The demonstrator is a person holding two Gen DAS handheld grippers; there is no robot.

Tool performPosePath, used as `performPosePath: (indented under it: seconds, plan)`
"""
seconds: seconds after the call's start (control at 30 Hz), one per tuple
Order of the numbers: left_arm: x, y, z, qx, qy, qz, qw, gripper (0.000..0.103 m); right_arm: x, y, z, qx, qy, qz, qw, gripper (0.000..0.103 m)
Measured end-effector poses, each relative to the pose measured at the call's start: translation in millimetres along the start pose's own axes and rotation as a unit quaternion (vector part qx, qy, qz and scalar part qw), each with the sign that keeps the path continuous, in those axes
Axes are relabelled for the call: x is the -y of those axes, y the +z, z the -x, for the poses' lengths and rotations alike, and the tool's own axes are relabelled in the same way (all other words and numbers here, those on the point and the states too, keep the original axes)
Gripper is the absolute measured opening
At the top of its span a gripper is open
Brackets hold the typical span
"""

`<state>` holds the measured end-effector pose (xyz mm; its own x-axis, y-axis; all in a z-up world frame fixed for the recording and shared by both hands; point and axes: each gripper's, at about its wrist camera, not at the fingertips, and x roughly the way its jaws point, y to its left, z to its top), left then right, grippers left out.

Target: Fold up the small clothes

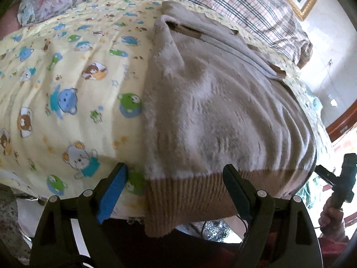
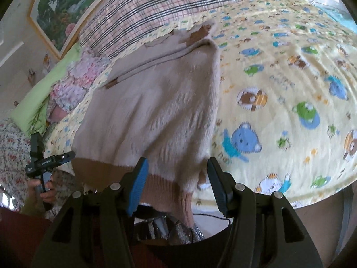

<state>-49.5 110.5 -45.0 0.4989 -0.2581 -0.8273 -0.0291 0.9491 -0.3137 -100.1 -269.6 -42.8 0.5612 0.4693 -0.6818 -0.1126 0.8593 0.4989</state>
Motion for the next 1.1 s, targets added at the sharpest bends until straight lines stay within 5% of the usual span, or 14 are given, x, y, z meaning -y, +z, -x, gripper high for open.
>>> performPosePath:
  seconds: [0.13,0.3,0.5,0.63,0.7,0.73,1.1]
  plan:
    - [3,-4,-1,-0.002,-0.010,-0.009,0.9999,0.082,2,-9,-5,0.000,0.019,-0.004,1.000,0.056]
    - [1,-3,-1,-0.004,-0.006,-0.014,0.9999,0.044,1,-9,-10,-0.002,0.051,-0.005,0.999,0.058]
    - [-5,-5,-1,-0.017,-0.028,-0.010,0.9994,0.044,-4,-18,-26,-0.040,0.074,0.003,0.996,0.054]
    - [-5,-3,-1,-0.024,-0.028,-0.019,0.9991,0.041,-8,-24,-39,-0.058,0.067,0.001,0.996,0.033]
    - [-7,-3,-1,-0.023,-0.024,-0.022,0.9992,0.017,-7,-23,-43,-0.066,0.064,0.006,0.996,0.017]
    - [-8,-3,-1,-0.024,-0.028,-0.020,0.9991,0.015,-9,-21,-42,-0.065,0.068,0.009,0.996,0.011]
    - [9,16,34,0.041,-0.085,-0.022,0.9953,0.009,-29,33,1,0.016,0.205,0.003,0.979,0.009]
